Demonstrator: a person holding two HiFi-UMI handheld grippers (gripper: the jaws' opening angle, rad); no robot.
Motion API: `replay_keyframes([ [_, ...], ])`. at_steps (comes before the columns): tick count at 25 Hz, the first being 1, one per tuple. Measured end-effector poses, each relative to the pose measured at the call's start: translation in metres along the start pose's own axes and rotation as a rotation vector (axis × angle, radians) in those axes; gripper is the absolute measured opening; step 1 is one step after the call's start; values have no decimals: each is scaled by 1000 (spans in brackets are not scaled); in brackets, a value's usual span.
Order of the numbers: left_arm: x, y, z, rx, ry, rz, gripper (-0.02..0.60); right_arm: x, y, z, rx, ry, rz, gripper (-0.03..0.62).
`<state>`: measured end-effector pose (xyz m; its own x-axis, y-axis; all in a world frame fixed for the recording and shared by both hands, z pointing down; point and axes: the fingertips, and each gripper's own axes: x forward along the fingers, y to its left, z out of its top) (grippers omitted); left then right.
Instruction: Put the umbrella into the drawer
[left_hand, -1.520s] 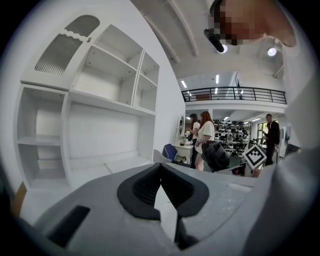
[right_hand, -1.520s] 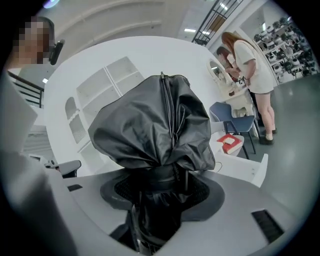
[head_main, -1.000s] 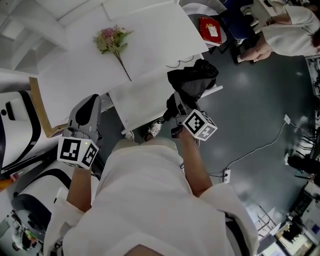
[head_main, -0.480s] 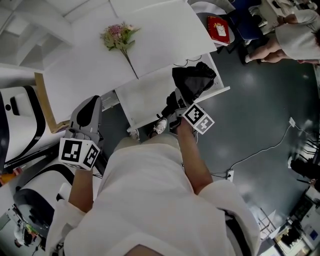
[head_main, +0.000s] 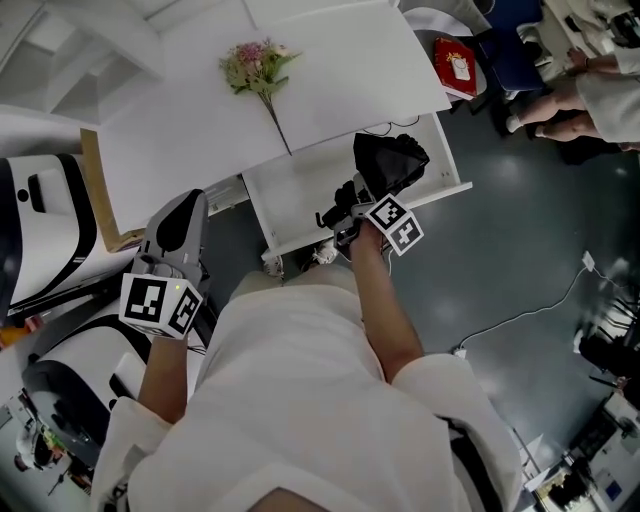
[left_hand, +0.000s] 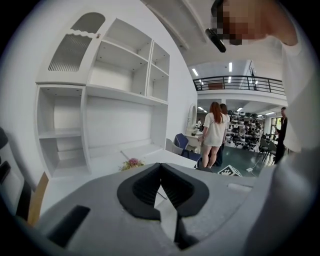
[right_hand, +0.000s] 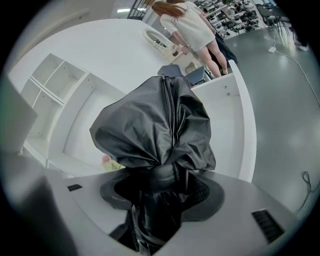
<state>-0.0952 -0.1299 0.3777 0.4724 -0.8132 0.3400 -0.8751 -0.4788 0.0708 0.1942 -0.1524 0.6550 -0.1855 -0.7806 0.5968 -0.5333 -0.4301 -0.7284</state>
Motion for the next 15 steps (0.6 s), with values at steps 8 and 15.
replay_keyframes([
  [8, -4, 6, -5, -15, 14, 28, 14, 19, -15, -9, 59, 45, -58, 229],
  [15, -6, 8, -5, -38, 15, 78, 14, 41, -14, -7, 109, 78, -77, 230],
])
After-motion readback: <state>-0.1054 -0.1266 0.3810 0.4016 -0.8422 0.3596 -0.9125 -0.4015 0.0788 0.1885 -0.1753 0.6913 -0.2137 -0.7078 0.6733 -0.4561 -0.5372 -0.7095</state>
